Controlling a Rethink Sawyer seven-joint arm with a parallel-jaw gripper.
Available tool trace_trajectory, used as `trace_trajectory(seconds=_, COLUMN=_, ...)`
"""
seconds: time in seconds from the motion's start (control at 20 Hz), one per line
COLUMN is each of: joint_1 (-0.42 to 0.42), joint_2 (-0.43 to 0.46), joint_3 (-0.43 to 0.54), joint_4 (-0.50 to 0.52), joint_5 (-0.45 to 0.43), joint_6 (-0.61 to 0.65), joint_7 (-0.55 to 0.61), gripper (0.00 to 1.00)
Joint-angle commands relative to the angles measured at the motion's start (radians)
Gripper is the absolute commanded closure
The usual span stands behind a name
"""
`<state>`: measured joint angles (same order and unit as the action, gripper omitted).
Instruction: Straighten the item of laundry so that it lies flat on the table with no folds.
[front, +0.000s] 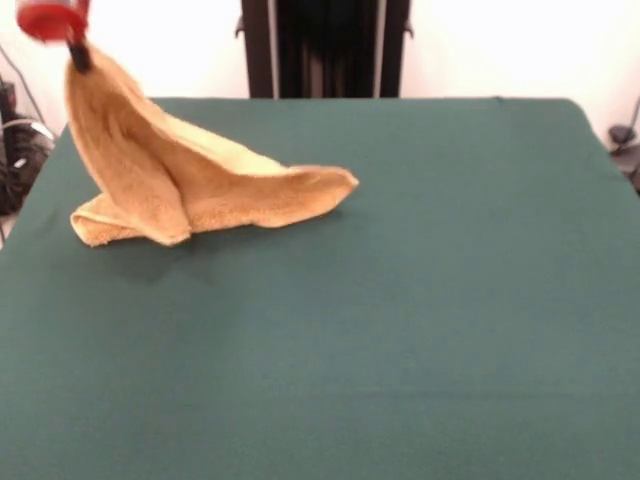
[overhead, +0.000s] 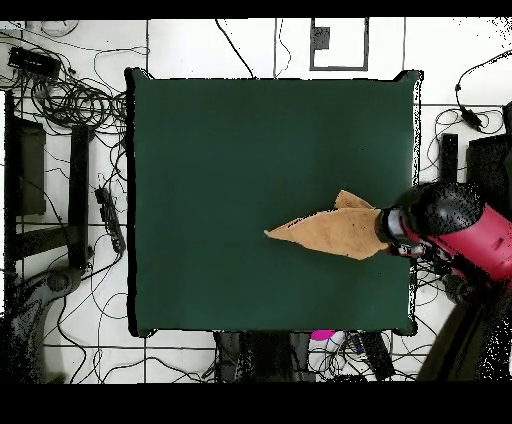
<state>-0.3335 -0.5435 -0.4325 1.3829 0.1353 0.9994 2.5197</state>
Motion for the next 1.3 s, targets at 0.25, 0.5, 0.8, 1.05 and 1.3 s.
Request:
trace_trajectory(seconds=0.25, joint_1=-0.044, joint_2=-0.278, joint_3=0.162, joint_4=0.259, joint_5=-0.069, joint_6=0.007, joint_7=-0.316, gripper=1.0)
trace_trajectory(seconds=0.5, joint_1=-0.104, joint_2=-0.303, joint_3=0.244, joint_4=0.38, joint_5=-0.057, joint_6=-0.154, joint_7=-0.329, gripper=1.0)
trace_trajectory(seconds=0.8, joint_1=-0.1, joint_2=-0.348, joint_3=0.245, joint_4=0.401, joint_5=-0.131, joint_6=-0.124, joint_7=-0.302, gripper=1.0)
trace_trajectory(seconds=1.05, joint_1=-0.103, joint_2=-0.359, joint_3=0.258, joint_4=0.331, joint_5=-0.191, joint_6=-0.044, joint_7=-0.296, gripper=1.0)
trace_trajectory(seconds=1.3, joint_1=-0.121, joint_2=-0.411, joint_3=0.275, joint_4=0.26, joint_5=-0.258, joint_6=0.039, joint_7=-0.368, gripper=1.0)
